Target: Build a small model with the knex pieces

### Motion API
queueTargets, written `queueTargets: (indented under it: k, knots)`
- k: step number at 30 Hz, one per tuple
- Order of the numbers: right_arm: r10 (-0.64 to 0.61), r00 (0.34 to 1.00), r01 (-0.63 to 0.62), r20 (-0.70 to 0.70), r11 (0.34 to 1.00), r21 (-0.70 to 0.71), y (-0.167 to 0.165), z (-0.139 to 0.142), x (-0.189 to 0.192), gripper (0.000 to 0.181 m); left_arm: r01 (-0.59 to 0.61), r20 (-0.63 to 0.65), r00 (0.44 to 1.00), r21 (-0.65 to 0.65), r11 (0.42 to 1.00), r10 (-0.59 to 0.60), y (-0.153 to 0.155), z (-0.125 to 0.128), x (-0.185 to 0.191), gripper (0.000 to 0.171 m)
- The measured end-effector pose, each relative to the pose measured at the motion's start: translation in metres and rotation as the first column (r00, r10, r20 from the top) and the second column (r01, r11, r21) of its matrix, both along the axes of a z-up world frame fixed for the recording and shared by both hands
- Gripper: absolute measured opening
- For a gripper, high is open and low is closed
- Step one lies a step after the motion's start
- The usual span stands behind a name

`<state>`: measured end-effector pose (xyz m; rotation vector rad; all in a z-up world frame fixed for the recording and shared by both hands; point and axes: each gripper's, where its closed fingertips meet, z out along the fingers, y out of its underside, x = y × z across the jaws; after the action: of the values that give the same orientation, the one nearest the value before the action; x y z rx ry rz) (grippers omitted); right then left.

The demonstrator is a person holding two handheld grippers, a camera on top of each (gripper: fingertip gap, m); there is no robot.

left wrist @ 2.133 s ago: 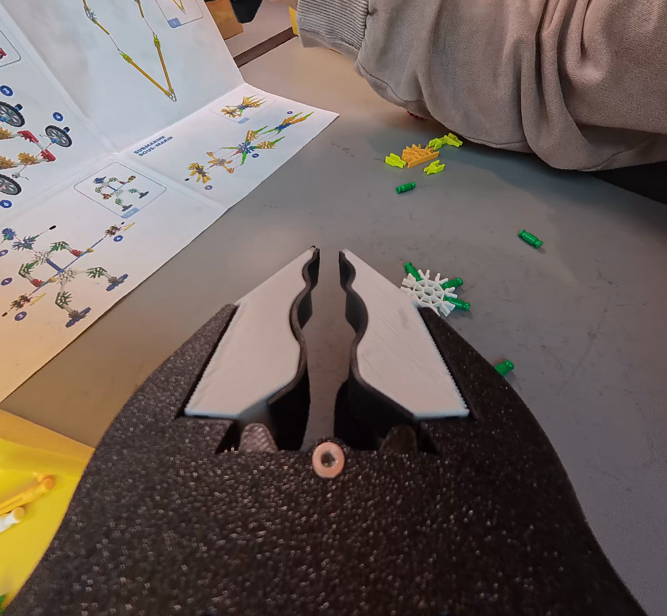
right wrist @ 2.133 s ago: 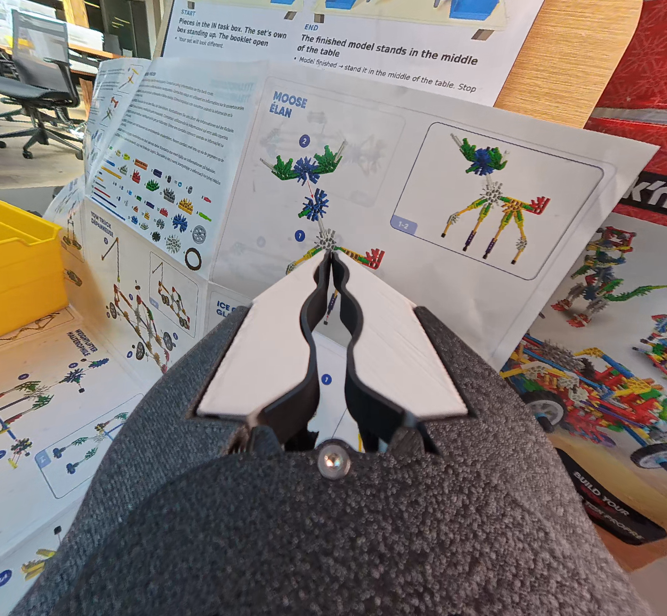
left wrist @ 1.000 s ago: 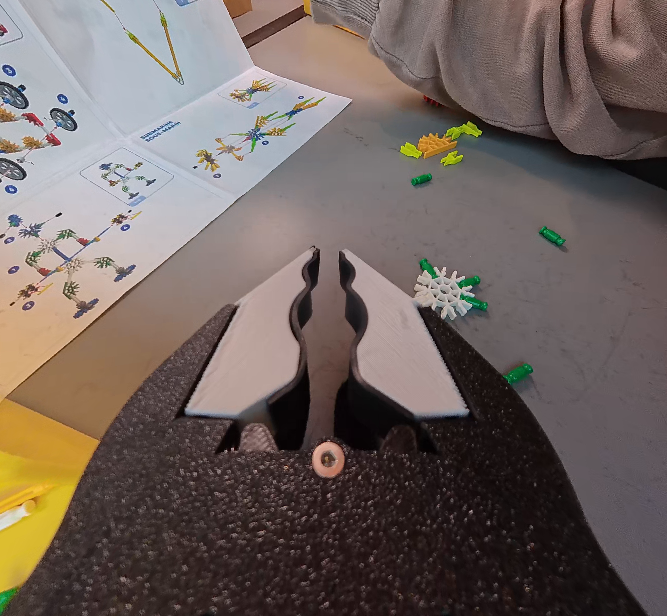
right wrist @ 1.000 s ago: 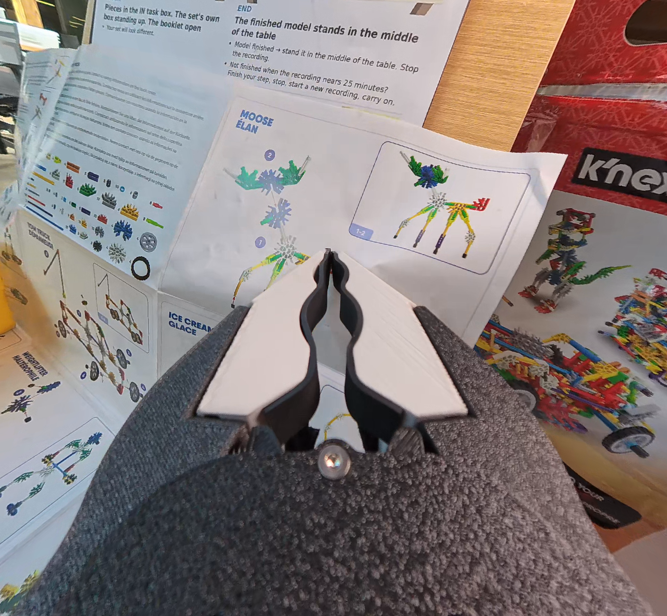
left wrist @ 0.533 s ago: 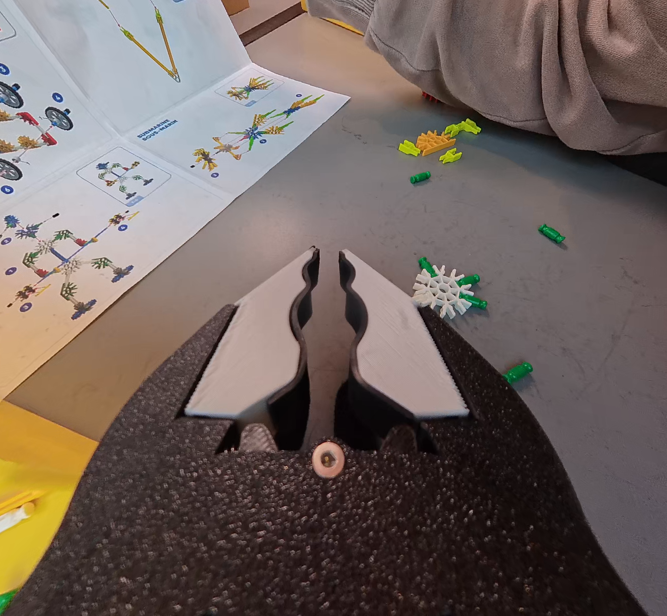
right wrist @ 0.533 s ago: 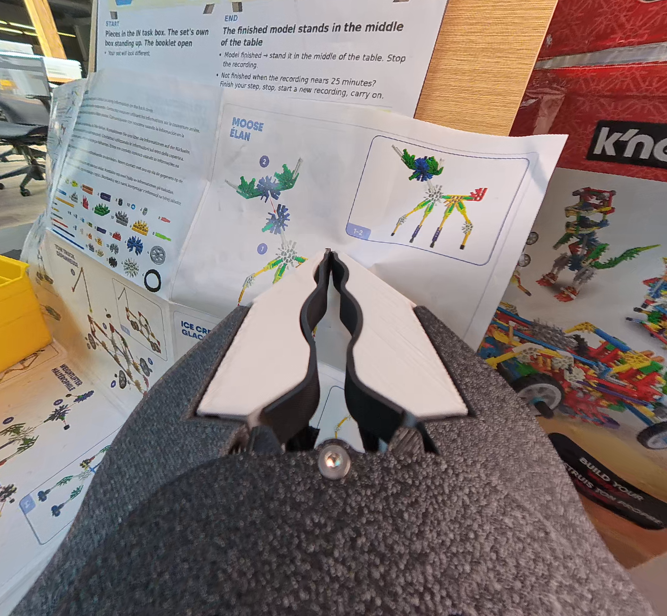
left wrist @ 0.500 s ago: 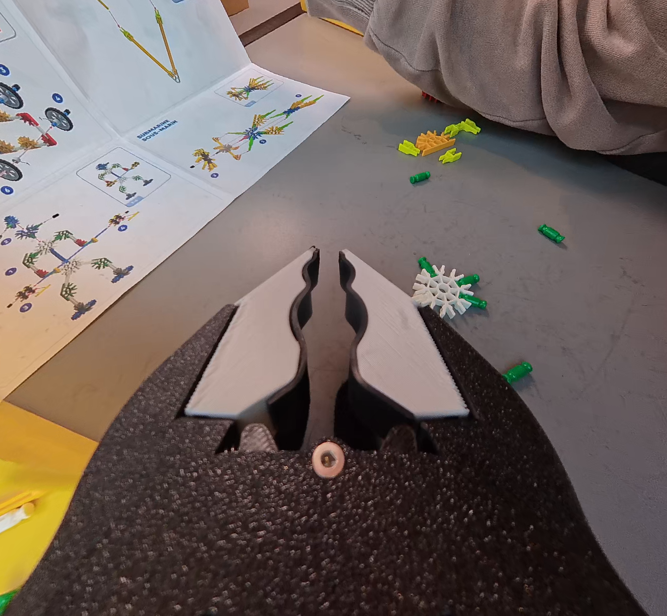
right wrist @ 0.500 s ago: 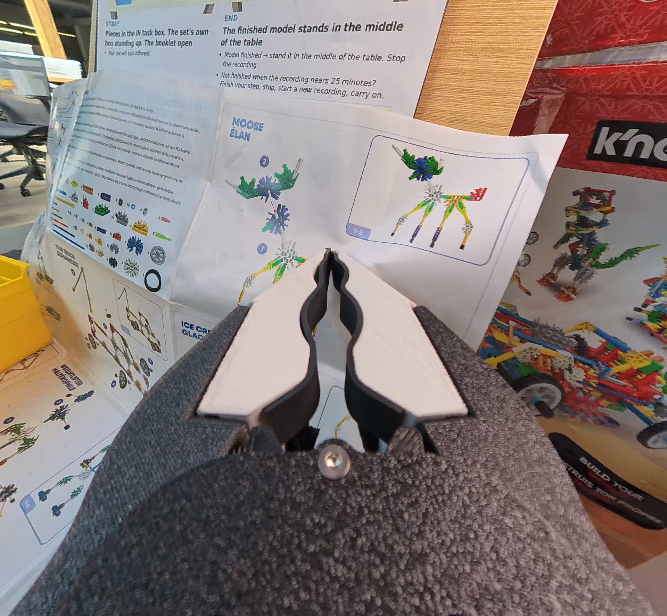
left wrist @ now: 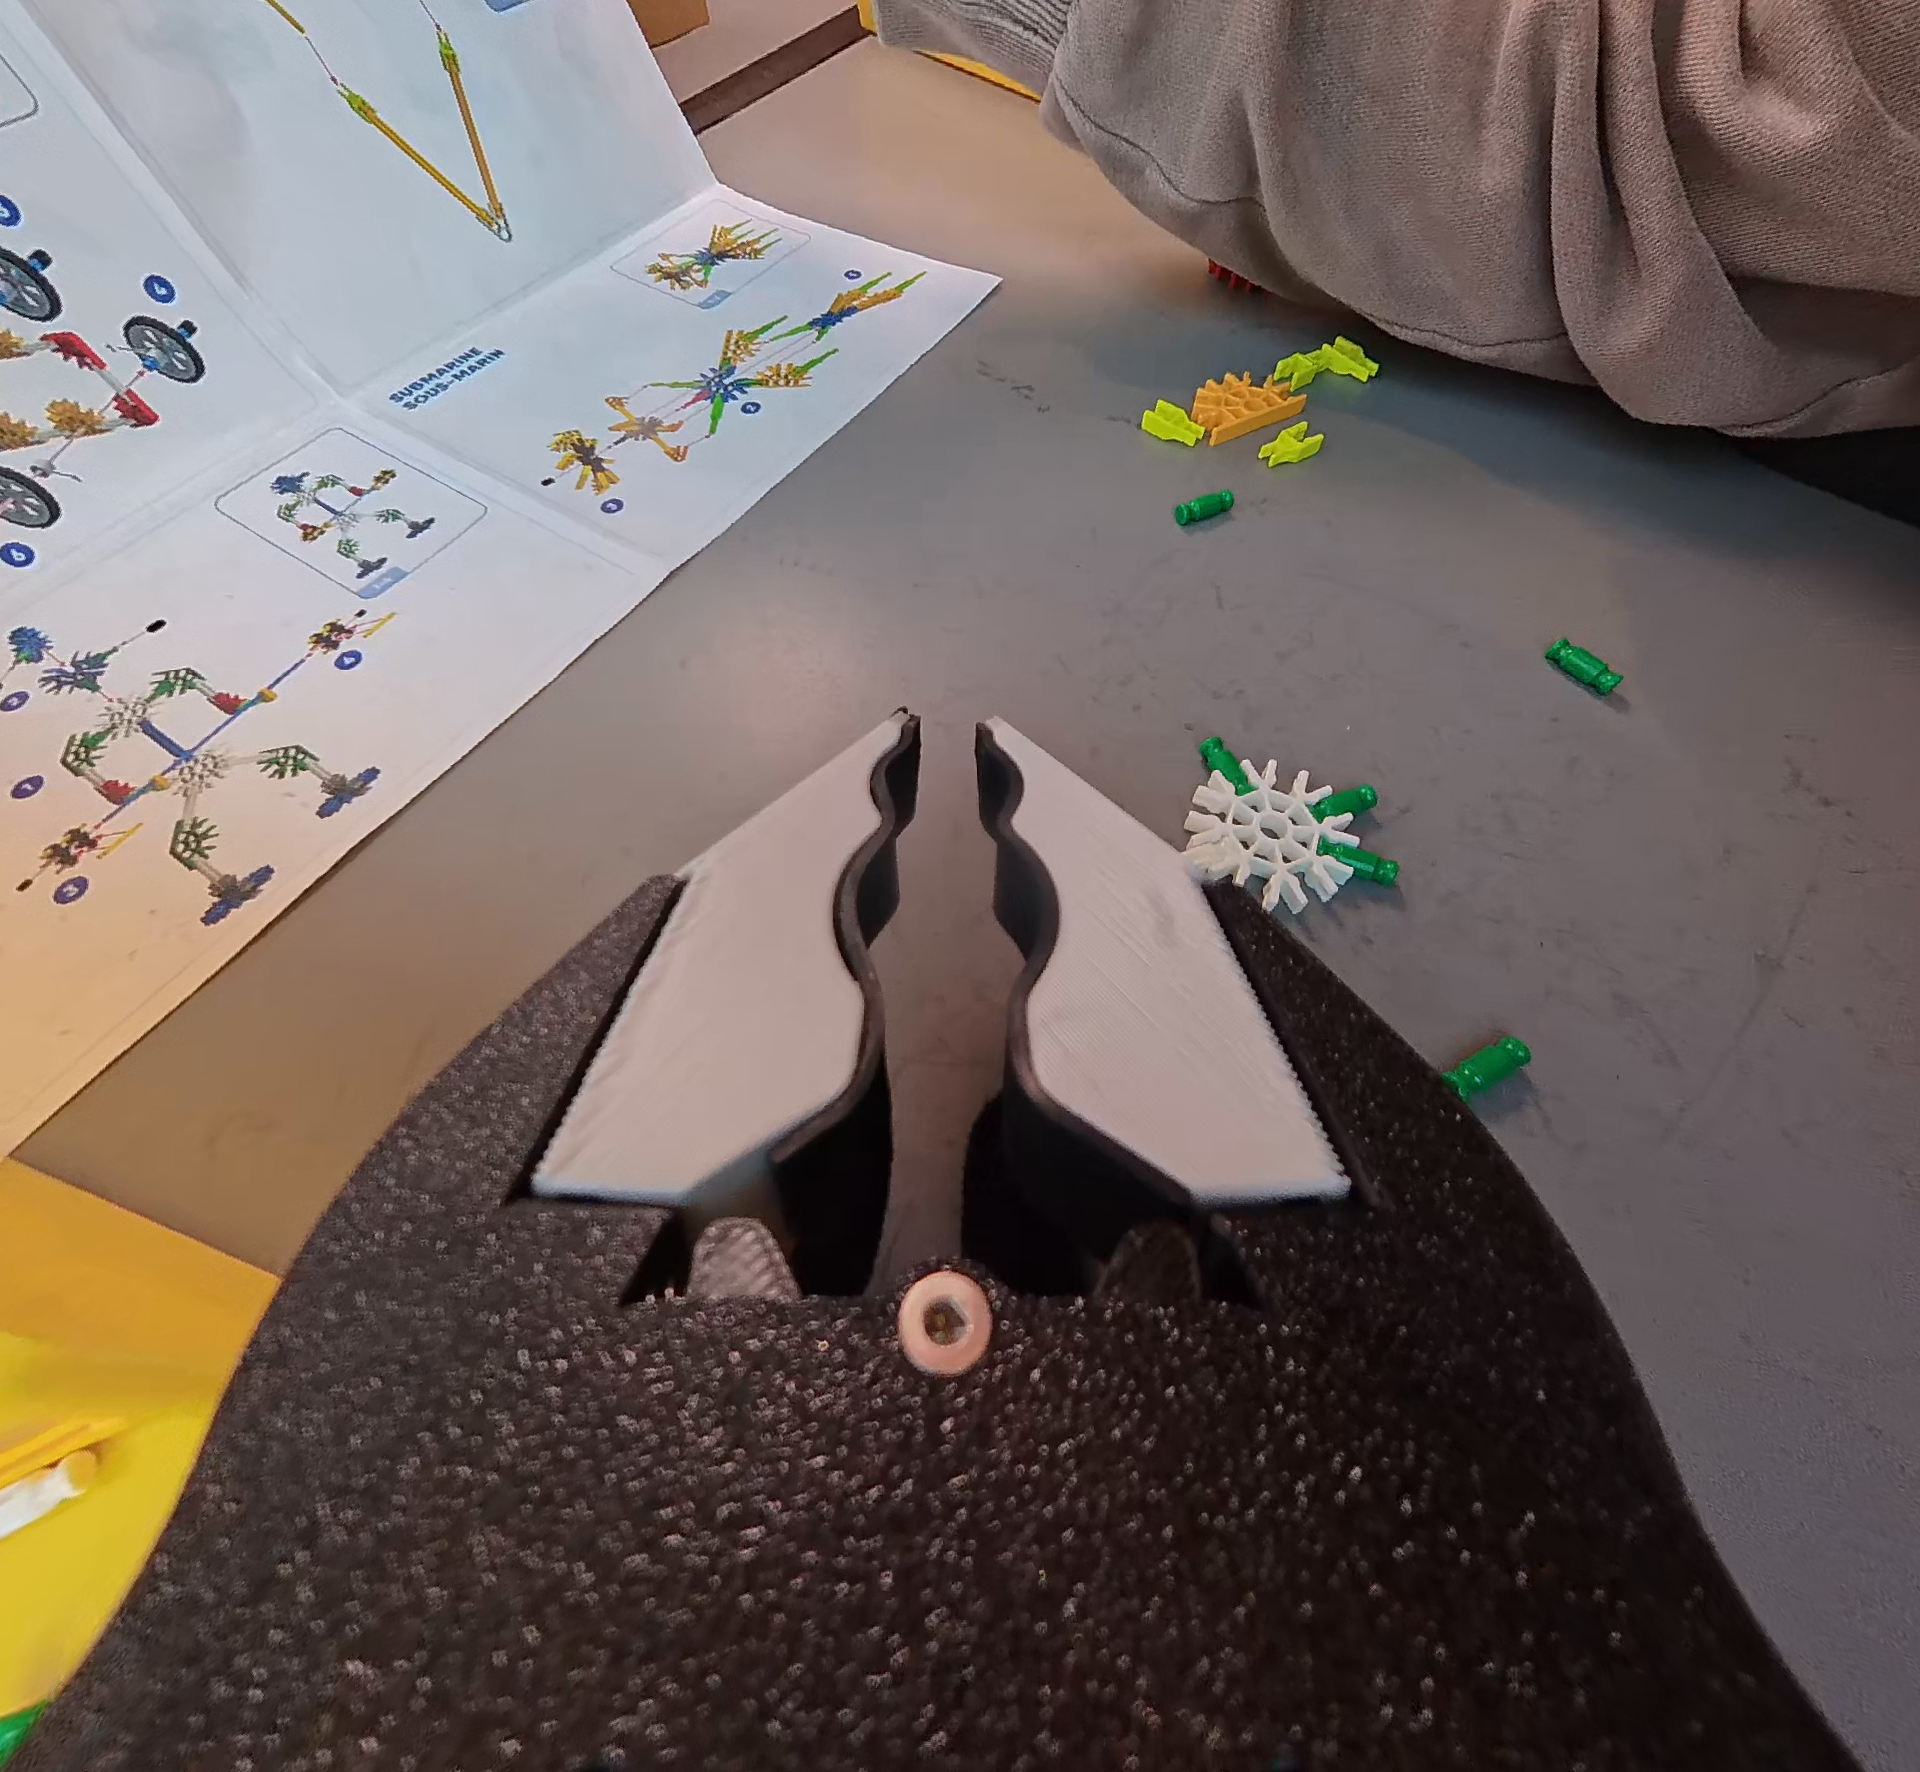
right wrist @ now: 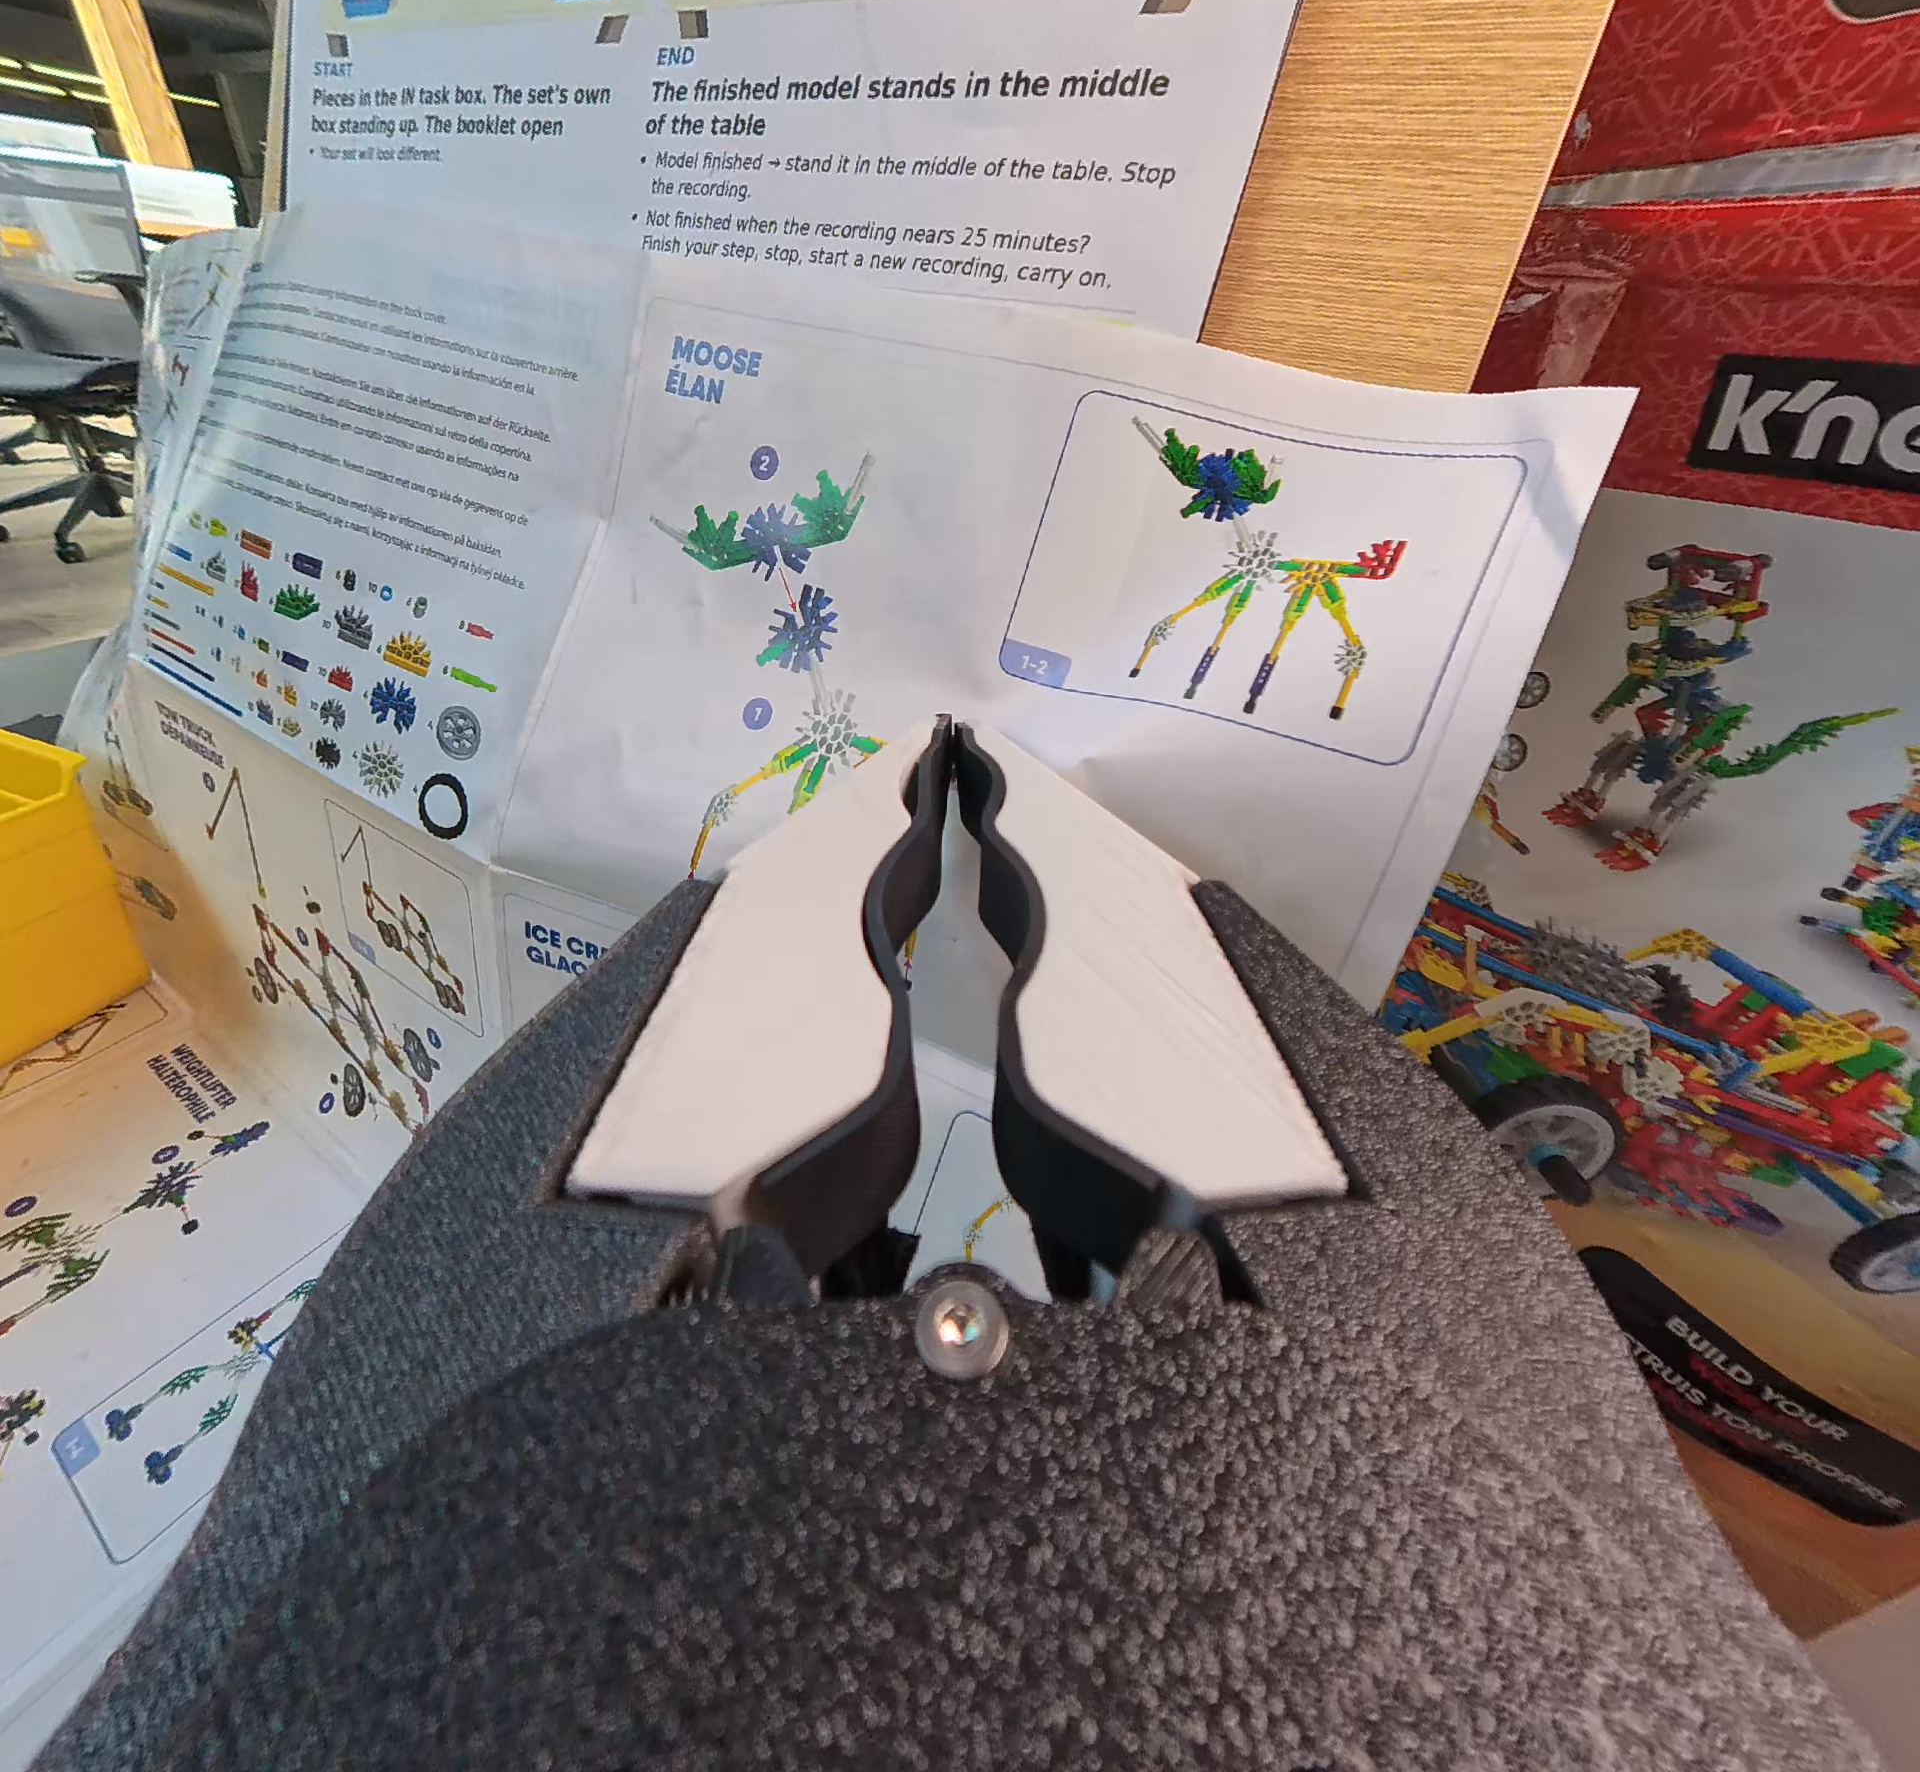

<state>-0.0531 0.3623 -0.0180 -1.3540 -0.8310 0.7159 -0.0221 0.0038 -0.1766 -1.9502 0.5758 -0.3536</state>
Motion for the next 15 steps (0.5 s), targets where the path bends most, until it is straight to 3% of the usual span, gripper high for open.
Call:
queueTargets:
  k: [7,10,13,15]
  knots:
    - [0.002,1.0,-0.002,0.004,1.0,0.001,-0.002,0.001,0.0,0.0,0.0,0.001,1.0,0.003,1.0,0.0,0.0,0.0,0.0,0.01]
    - [0.029,0.999,-0.029,-0.018,1.0,0.003,-0.013,0.013,0.002,0.006,-0.003,-0.007,1.0,-0.005,1.0,0.003,0.0,-0.001,-0.001,0.01]
    - [0.139,0.989,-0.136,-0.051,0.989,0.055,-0.05,0.043,0.002,0.007,0.004,-0.023,1.0,-0.012,1.0,-0.004,-0.001,-0.004,-0.001,0.011]
    - [0.308,0.951,-0.307,-0.005,0.949,0.069,-0.095,0.052,-0.004,0.007,0.027,-0.036,0.999,-0.019,0.999,-0.028,-0.004,-0.006,0.002,0.011]
